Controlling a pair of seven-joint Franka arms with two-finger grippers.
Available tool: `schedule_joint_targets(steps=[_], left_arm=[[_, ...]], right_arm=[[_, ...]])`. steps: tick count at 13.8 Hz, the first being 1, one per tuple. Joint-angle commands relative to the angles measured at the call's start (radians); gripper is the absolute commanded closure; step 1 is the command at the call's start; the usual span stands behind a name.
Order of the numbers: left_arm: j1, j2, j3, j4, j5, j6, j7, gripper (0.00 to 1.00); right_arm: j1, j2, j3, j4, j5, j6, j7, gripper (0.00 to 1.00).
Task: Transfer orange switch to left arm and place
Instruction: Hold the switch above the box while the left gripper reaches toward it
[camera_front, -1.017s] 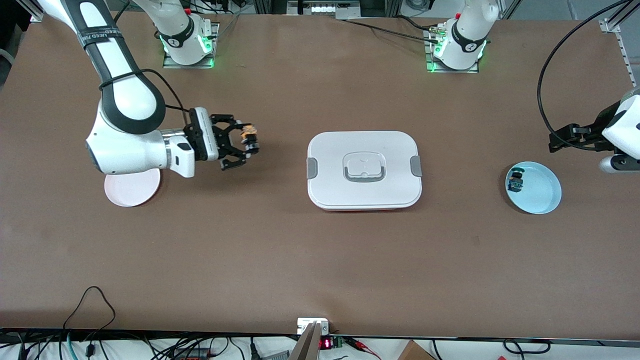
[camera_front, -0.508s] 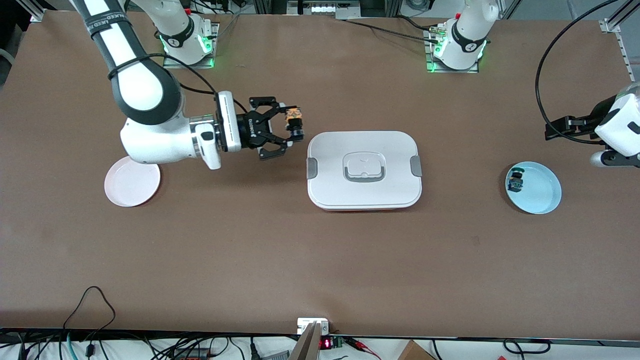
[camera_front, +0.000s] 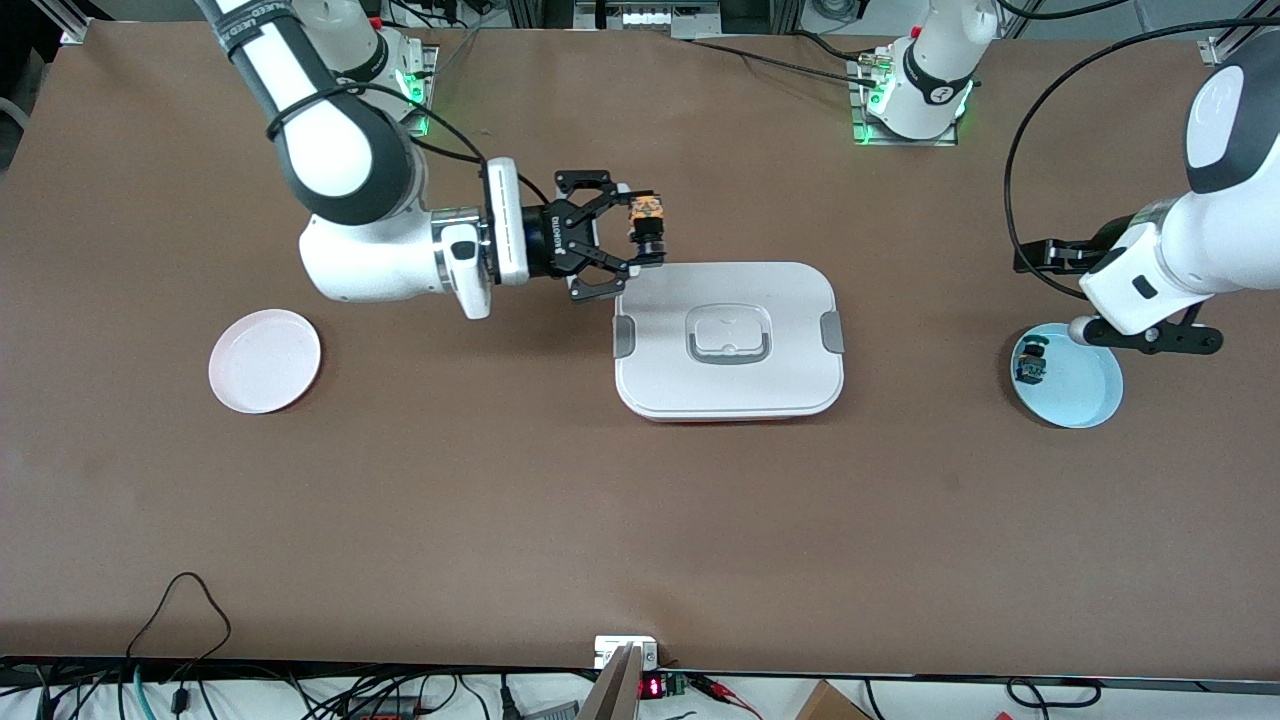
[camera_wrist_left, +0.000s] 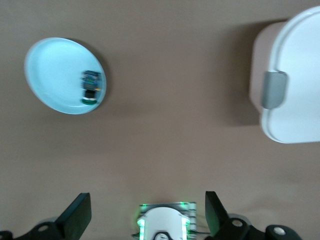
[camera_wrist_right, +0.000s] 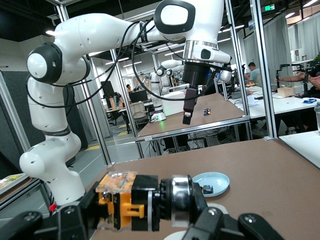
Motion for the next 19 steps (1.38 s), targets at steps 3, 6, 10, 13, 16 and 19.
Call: schedule_joint_targets(steps=[3, 6, 10, 13, 16, 19], left_arm=[[0.033, 0.003, 0.008, 0.026, -0.215, -0.127, 0.004, 0.0], [0.043, 0.038, 0.009, 0.029, -0.394, -0.255, 0.007, 0.0], [0.097, 0.084, 0.009, 0.017, -0.564, -0.259, 0.008, 0.0], [0.126, 0.099, 0.008, -0.044, -0.668, -0.255, 0.048, 0.0], [0.174, 0.101, 0.008, -0.19, -0.808, -0.239, 0.223, 0.0], [0.139, 0.108, 0.0, -0.219, -0.935, -0.198, 0.226, 0.0]], right_arm=[[0.079, 0.015, -0.005, 0.02, 0.179, 0.047, -0.084, 1.0], [0.103, 0.074, -0.005, 0.02, 0.242, 0.047, -0.195, 1.0], [0.128, 0.078, -0.005, 0.018, 0.308, 0.047, -0.224, 1.0], [0.125, 0.079, -0.005, 0.018, 0.308, 0.047, -0.224, 1.0], [0.126, 0.079, -0.005, 0.018, 0.308, 0.047, -0.226, 1.0], [0.126, 0.081, -0.005, 0.018, 0.308, 0.048, -0.232, 1.0]])
